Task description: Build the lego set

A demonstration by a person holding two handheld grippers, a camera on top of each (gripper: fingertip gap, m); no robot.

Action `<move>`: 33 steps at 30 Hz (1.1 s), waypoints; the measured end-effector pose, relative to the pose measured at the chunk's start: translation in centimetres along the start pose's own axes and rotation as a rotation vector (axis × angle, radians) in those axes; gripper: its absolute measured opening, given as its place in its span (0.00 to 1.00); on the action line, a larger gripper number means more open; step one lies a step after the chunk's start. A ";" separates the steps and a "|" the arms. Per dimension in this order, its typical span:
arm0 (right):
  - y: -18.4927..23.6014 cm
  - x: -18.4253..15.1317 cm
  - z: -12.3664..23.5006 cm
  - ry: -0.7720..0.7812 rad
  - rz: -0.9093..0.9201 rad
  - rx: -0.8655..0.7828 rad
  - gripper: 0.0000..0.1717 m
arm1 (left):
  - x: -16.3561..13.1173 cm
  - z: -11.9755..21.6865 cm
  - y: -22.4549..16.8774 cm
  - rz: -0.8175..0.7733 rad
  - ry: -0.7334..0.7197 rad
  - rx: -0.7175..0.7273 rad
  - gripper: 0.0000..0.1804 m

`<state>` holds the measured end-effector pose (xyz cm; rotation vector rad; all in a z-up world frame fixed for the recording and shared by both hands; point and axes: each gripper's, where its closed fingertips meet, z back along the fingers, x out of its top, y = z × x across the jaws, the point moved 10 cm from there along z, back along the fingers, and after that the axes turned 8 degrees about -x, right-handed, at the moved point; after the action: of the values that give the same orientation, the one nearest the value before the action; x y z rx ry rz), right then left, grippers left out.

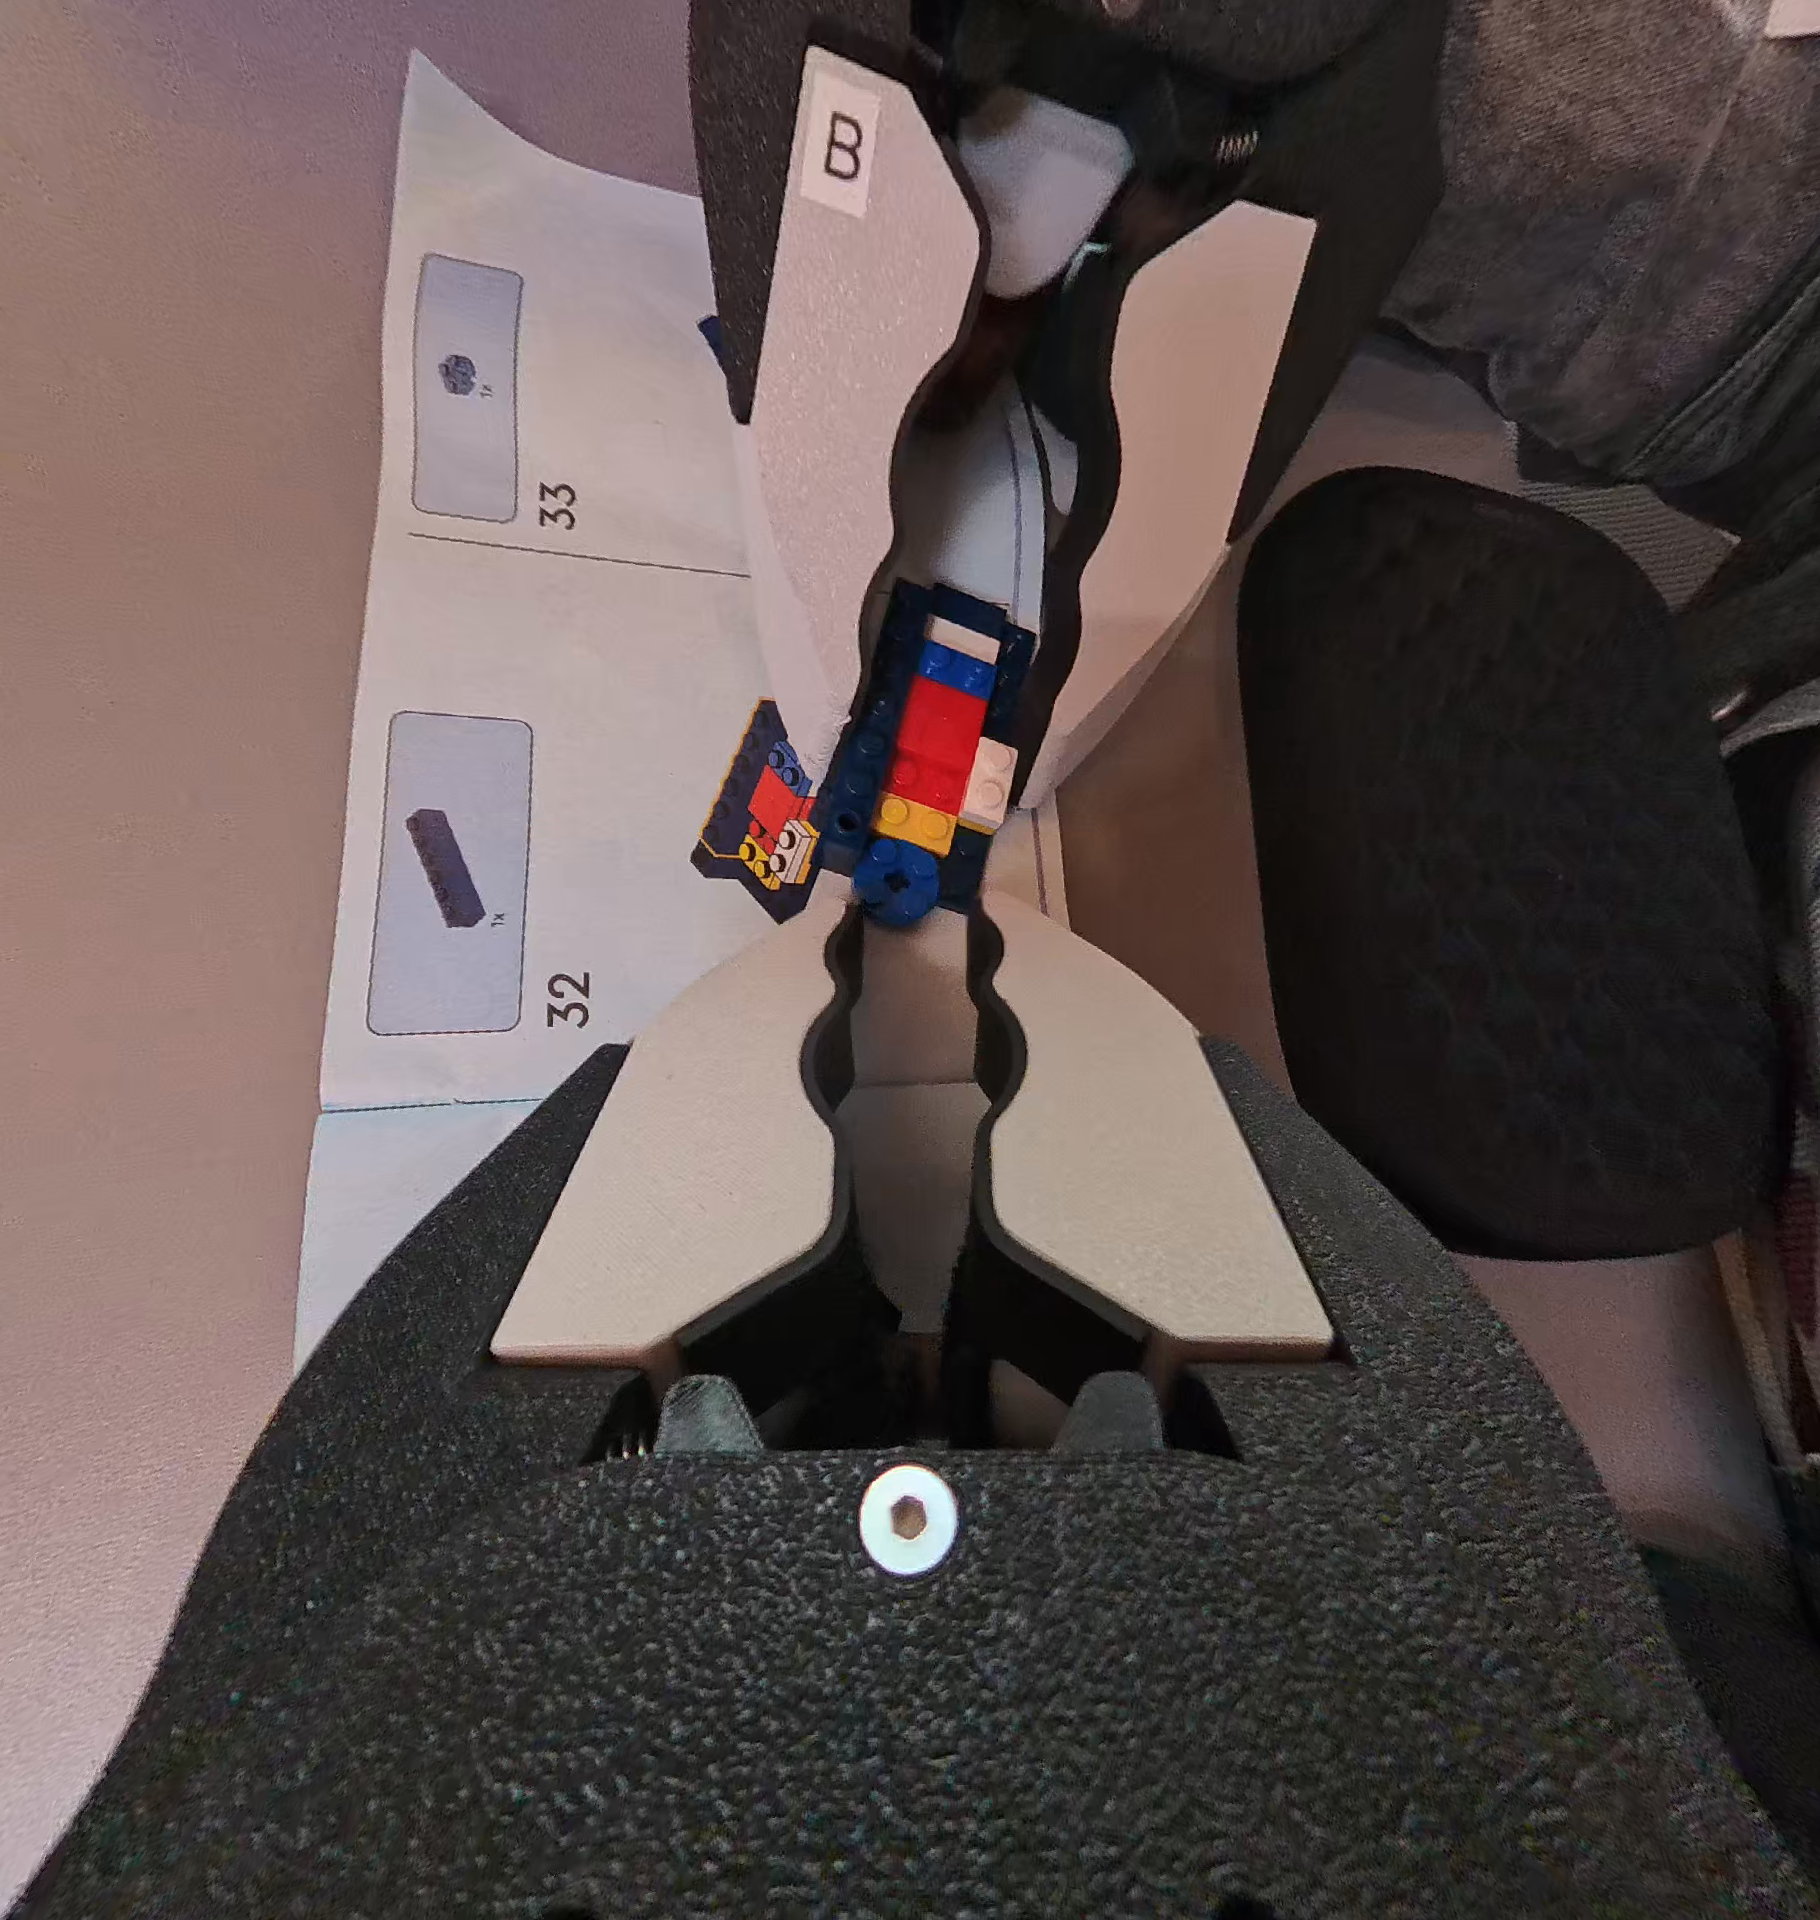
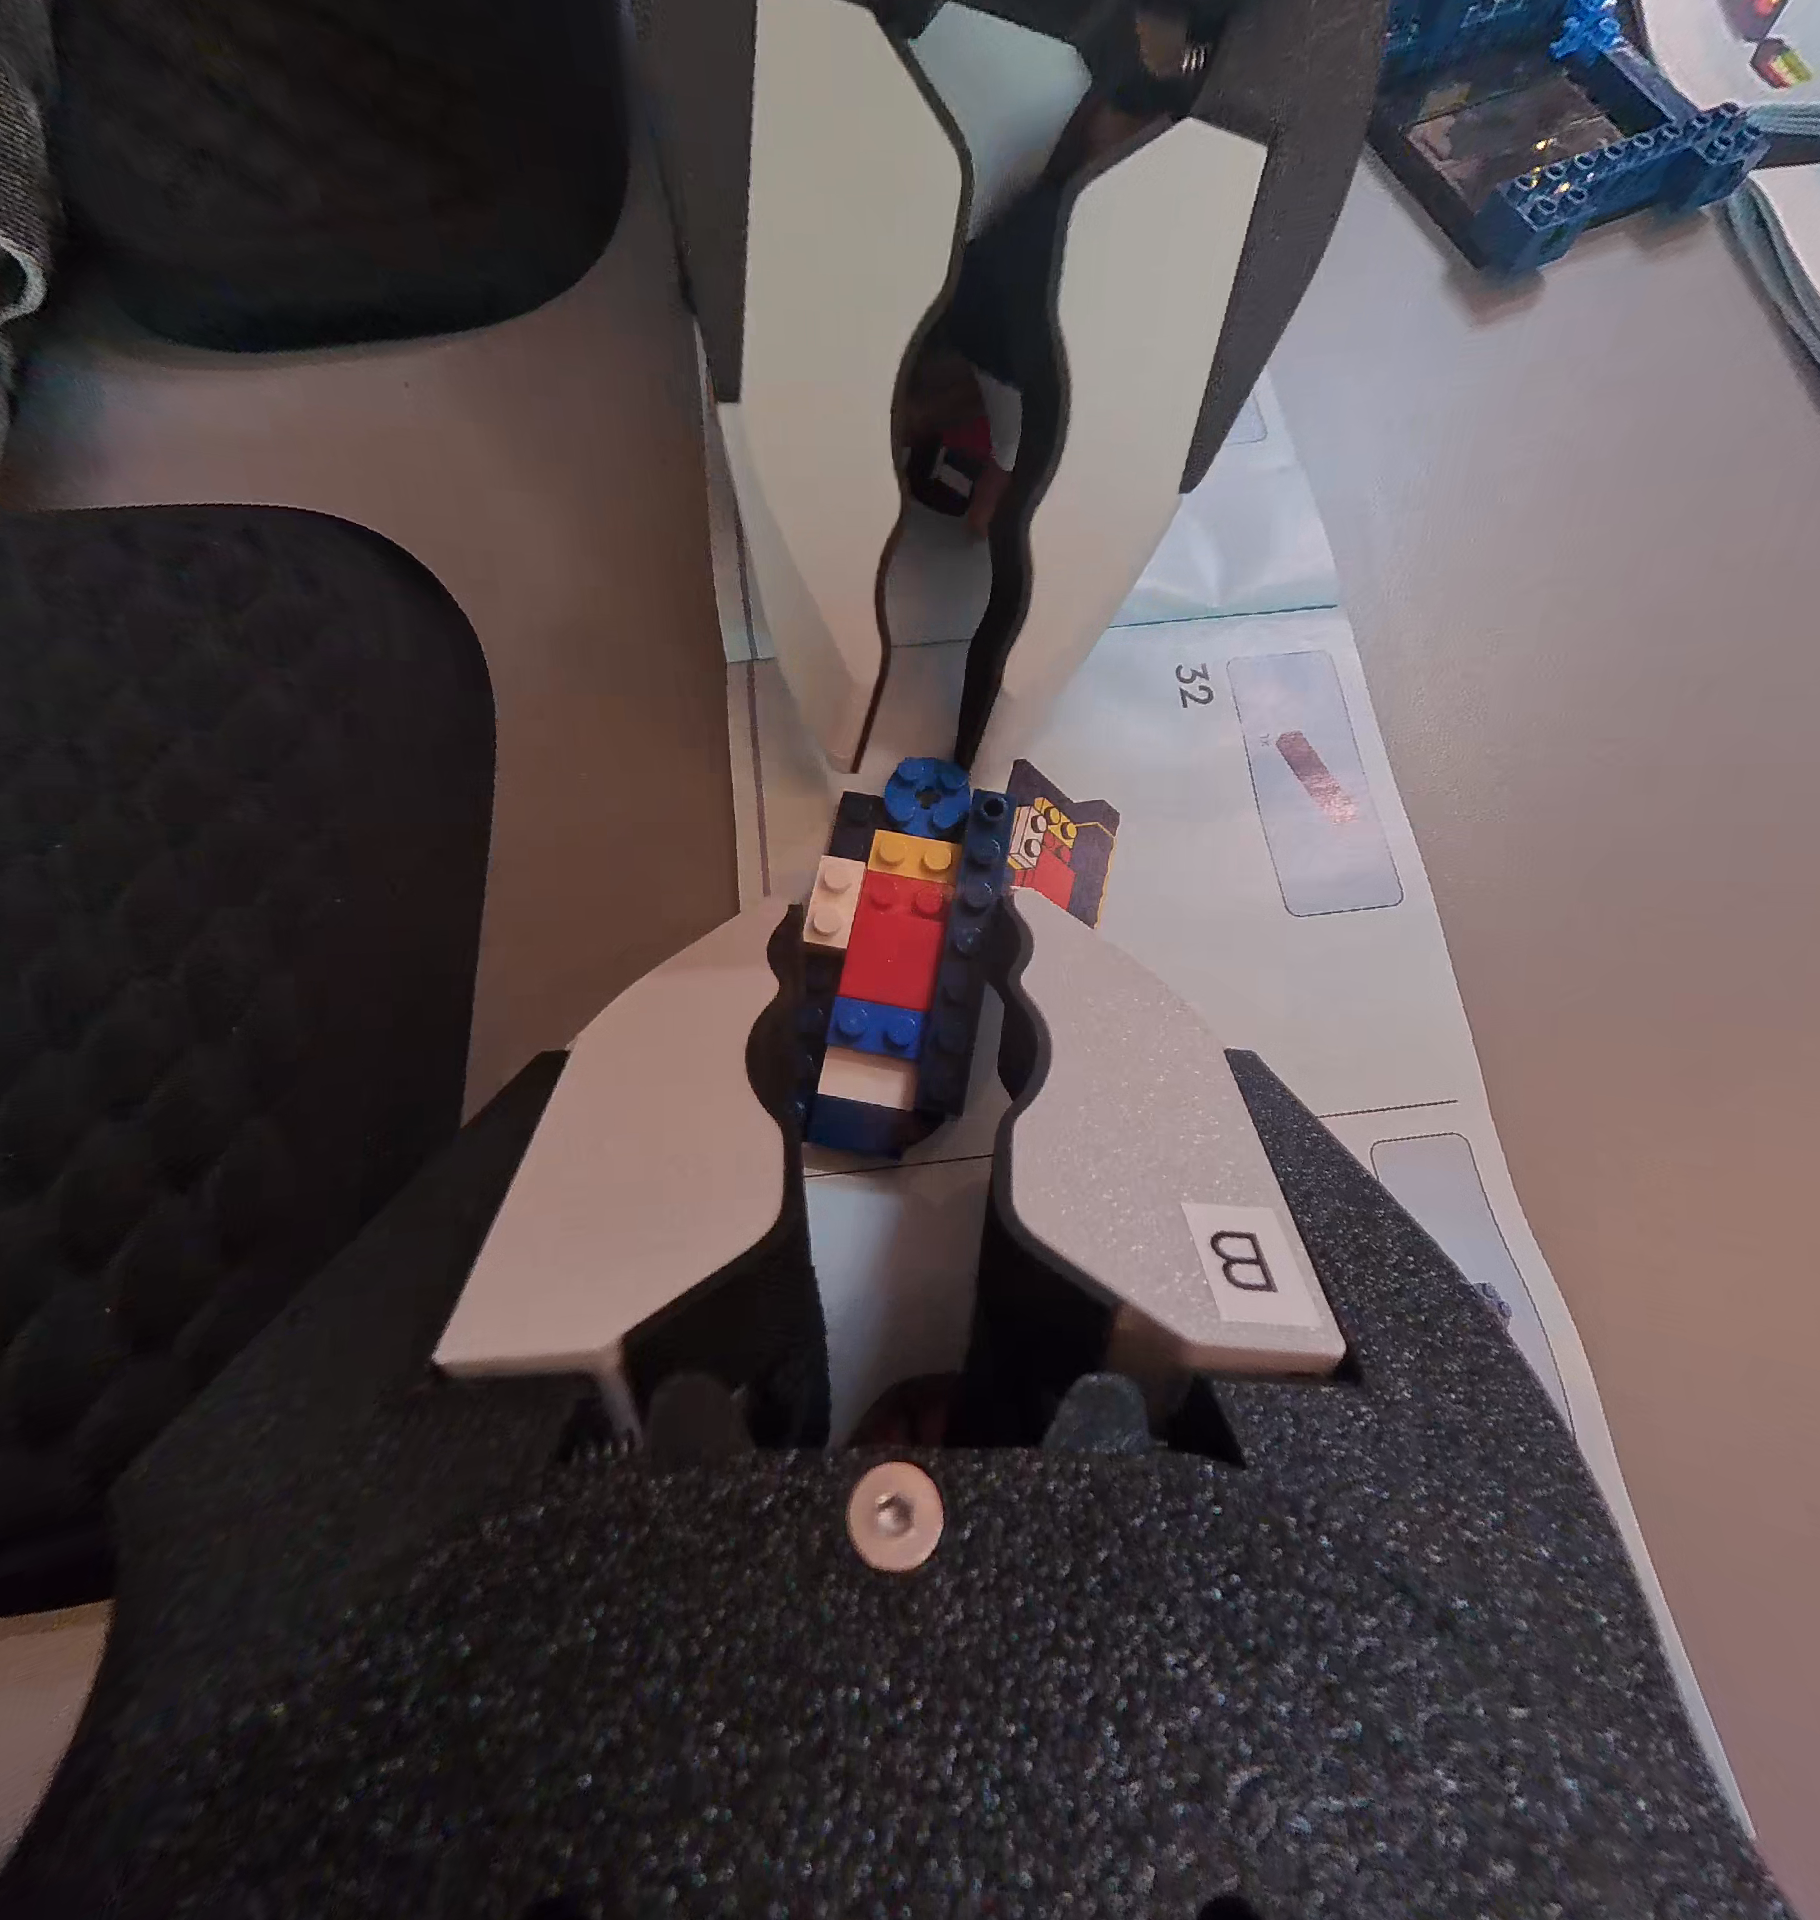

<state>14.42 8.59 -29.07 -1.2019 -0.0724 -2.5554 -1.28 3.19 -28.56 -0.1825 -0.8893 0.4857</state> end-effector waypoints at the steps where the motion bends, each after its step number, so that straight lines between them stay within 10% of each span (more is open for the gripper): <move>1: 0.0 0.0 0.0 0.000 0.000 0.000 0.21 | 0.0 0.0 0.0 0.004 -0.008 0.014 0.09; 33: 0.0 0.0 0.0 0.000 0.000 0.001 0.21 | 1.9 -0.2 0.8 -0.248 0.214 -0.071 0.06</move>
<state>14.40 8.58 -29.05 -1.2021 -0.0731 -2.5547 -0.36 4.79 -27.59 -0.1821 -0.7077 0.1991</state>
